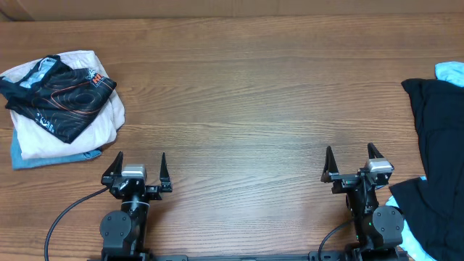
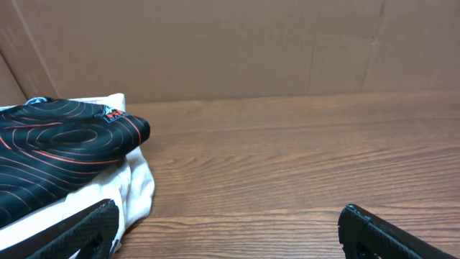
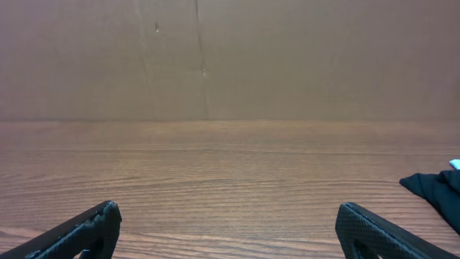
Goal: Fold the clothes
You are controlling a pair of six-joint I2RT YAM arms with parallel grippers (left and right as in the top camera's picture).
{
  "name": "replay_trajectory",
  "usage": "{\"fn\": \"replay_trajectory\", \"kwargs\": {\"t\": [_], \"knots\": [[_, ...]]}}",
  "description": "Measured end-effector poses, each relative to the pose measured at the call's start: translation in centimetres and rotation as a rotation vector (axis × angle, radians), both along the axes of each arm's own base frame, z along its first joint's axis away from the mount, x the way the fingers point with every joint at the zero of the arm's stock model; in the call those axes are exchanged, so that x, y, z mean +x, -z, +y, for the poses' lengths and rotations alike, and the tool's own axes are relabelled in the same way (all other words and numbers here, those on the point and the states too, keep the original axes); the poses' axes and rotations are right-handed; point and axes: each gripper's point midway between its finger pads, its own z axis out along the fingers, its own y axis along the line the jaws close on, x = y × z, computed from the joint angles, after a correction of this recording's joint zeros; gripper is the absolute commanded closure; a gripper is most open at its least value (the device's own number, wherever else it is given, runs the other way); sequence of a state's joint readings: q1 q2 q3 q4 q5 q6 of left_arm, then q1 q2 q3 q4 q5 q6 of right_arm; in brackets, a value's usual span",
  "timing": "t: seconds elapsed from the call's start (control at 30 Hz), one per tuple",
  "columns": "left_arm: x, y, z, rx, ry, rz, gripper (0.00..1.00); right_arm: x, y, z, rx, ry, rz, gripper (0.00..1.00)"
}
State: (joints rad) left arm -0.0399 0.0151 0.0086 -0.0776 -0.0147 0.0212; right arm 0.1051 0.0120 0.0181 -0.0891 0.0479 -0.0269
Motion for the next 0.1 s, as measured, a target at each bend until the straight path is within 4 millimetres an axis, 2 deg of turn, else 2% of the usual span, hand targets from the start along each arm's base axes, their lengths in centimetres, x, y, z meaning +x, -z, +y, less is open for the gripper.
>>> {"fn": "replay_trajectory", "kwargs": {"t": [0.1], "knots": [[0.00,-0.01,-0.01,0.000,0.000,0.000,0.00,0.00,-0.03,0.01,0.000,0.000,-0.001,0.00]]}}
